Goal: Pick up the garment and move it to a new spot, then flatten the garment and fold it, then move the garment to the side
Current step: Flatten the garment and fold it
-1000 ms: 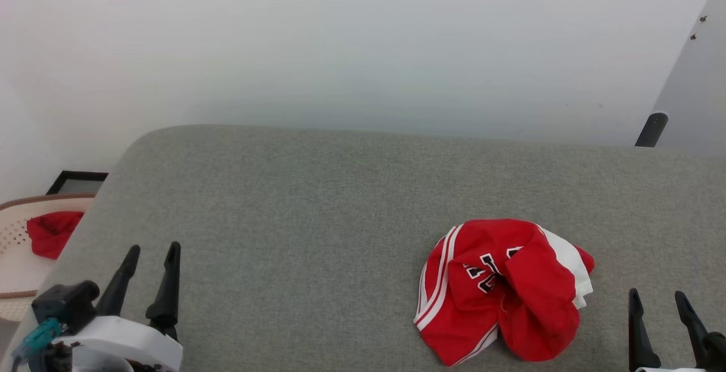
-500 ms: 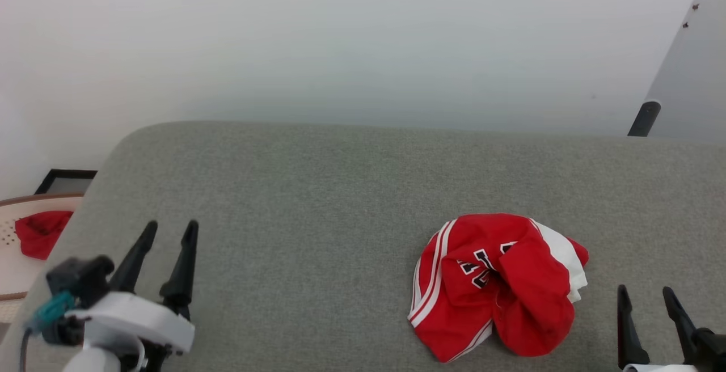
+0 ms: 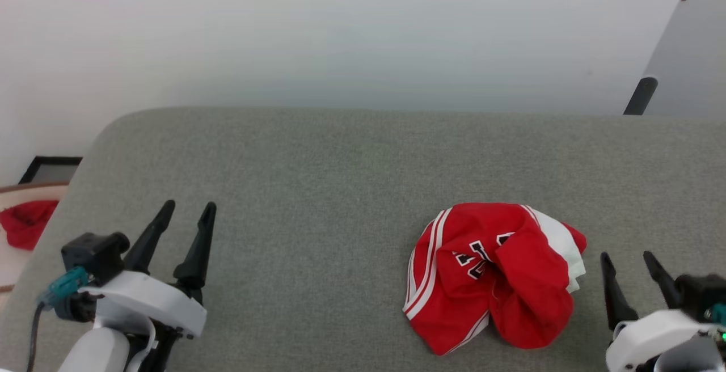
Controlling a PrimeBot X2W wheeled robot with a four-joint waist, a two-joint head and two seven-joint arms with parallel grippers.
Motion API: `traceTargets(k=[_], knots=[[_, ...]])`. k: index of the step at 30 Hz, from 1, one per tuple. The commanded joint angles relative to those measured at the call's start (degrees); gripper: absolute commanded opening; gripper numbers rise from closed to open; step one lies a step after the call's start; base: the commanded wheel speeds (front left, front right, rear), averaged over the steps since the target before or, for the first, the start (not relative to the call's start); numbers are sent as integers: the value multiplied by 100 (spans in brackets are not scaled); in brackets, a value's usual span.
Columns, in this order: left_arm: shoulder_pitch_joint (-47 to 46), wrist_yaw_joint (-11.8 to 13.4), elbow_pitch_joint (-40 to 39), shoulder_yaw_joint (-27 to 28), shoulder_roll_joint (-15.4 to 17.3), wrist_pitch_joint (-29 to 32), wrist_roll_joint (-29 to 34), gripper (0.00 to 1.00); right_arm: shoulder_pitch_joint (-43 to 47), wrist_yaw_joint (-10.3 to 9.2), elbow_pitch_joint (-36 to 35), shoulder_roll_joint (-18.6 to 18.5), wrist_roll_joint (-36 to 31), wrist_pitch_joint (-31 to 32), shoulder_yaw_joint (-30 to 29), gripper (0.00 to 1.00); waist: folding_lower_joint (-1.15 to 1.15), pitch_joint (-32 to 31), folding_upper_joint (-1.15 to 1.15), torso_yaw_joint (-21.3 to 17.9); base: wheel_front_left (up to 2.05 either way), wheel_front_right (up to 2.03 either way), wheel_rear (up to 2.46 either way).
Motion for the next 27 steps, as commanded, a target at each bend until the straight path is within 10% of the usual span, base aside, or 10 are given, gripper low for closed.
traceTargets(k=[1, 25, 26, 27], knots=[[-56, 3, -4, -3, -13, -14, 25, 100, -69, 0, 4, -28, 31, 14, 22, 100, 0, 71, 0, 54, 0, 0, 0], [-749, -43, 269, -434, -328, -356, -71, 100, -1104, 0, 407, -957, 1380, 3054, 789, 100, 0, 1036, 0, 919, 0, 0, 0], [-762, -38, 286, -445, -328, -367, -88, 100, -1117, 0, 396, -986, 1375, 3110, 824, 69, 0, 1045, 0, 931, 0, 0, 0], [-772, -40, 304, -455, -331, -378, -96, 100, -1127, 0, 379, -1008, 1377, 3147, 847, 14, 0, 1051, 0, 943, 0, 0, 0]])
